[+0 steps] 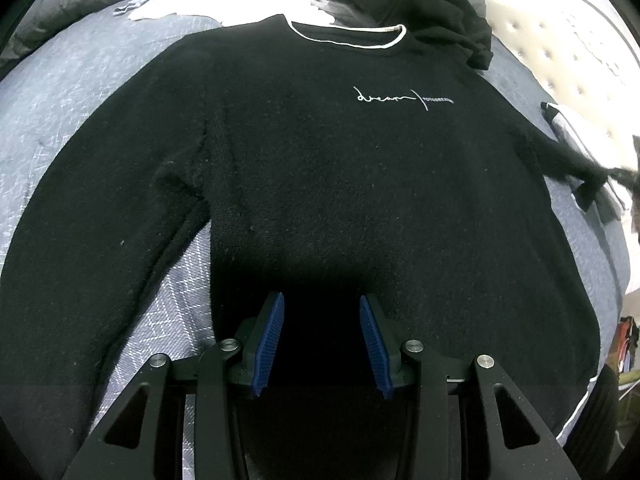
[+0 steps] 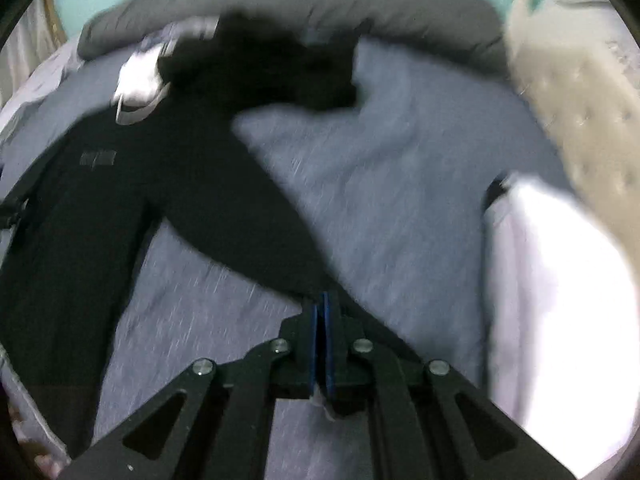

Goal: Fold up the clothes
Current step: 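Lay the sleeve flat on the sheet and open the right tool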

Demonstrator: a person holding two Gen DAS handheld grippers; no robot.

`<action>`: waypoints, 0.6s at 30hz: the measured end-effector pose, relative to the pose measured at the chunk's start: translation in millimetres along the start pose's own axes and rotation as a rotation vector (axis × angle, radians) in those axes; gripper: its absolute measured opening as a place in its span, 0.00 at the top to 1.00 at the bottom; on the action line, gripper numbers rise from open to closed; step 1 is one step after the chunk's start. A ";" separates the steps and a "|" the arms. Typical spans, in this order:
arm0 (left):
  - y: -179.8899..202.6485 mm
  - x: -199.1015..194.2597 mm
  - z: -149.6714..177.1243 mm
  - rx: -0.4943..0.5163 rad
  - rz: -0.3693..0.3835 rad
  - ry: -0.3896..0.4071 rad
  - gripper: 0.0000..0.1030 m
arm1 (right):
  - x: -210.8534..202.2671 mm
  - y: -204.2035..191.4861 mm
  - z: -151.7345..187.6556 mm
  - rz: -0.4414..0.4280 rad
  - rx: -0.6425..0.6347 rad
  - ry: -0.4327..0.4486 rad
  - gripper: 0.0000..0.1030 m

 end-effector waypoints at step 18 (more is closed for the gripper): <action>0.8 -0.2 2.1 0.003 -0.010 -0.007 0.58 | 24.7 41.0 87.4 0.130 0.394 0.057 0.49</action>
Point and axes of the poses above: each gripper's, at about its wrist camera, not at the fingertips, and x roughly the way its jaws point, y to its right, z to its underside, the point moved 5 cm from there along x, roughly the way its jaws point, and after that the axes turned 2 degrees about y, right-handed, at the moved point
